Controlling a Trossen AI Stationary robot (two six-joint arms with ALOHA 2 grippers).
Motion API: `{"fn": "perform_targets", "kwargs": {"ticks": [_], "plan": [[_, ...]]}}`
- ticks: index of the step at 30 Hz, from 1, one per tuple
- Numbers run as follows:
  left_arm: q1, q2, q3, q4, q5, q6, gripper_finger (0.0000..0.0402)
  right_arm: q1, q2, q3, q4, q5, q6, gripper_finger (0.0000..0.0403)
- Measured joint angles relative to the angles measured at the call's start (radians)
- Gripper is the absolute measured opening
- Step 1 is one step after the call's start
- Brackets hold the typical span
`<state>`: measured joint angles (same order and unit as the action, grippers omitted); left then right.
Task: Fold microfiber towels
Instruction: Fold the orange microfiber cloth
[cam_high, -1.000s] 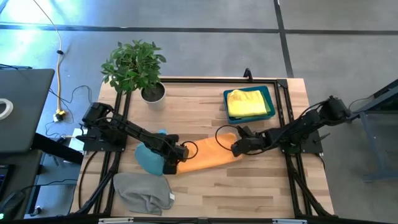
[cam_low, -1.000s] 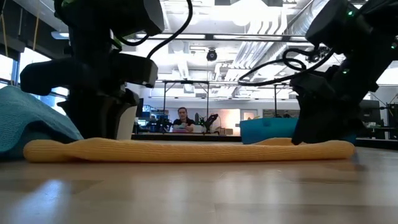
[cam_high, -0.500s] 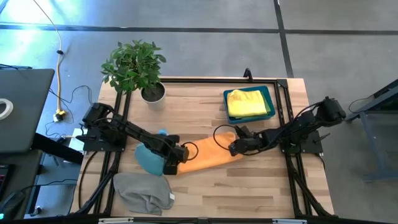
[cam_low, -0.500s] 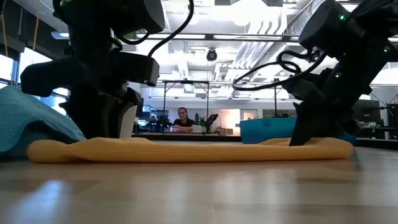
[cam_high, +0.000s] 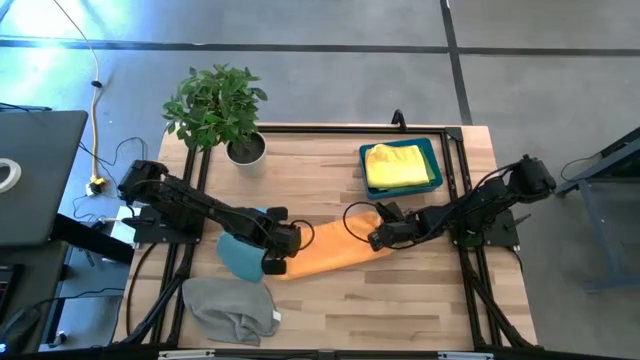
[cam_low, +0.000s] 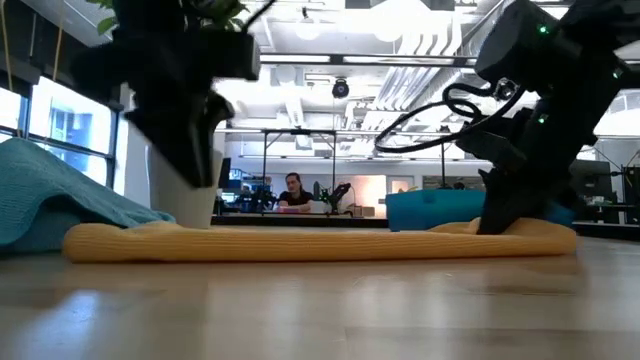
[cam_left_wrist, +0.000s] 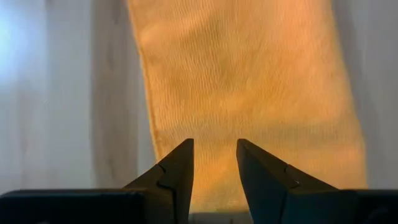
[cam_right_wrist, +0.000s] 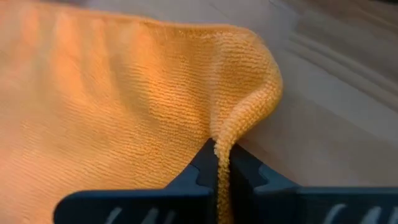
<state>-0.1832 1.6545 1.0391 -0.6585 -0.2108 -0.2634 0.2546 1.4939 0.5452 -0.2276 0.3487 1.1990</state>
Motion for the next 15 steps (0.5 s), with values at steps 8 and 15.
{"fn": "perform_targets", "kwargs": {"ticks": [8,15], "plan": [[-0.037,-0.099,0.0,-0.034,-0.108,-0.067,0.0113,-0.001,0.004,0.25,-0.605,-0.038,0.008,0.0001],[-0.077,-0.157,0.002,-0.039,-0.176,-0.057,0.0113,-0.001,0.015,0.427,-0.939,-0.051,0.101,0.0]]}}
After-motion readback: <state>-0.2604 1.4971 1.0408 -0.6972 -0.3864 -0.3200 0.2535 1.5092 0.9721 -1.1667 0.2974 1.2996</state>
